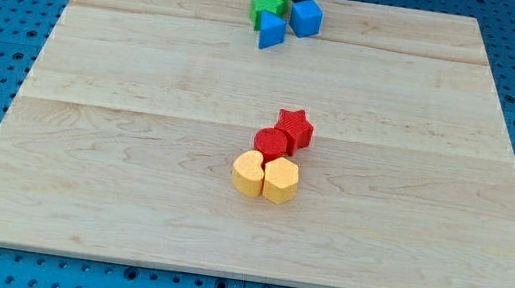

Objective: Move the green circle left to the green star

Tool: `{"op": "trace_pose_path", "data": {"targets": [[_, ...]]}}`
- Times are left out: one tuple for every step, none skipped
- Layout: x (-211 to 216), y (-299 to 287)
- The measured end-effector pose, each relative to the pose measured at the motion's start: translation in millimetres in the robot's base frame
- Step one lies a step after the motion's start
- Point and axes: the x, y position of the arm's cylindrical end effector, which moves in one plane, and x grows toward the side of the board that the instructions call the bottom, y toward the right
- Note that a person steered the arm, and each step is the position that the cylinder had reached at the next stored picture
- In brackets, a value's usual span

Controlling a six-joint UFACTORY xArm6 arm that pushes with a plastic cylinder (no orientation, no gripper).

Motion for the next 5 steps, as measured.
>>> {"op": "trace_pose_path", "data": {"targets": [[-2.4,-27.3],[-9.7,-40.8],[-7.7,-90.2],[26.0,-118.2],[44.7,-133.8]]}}
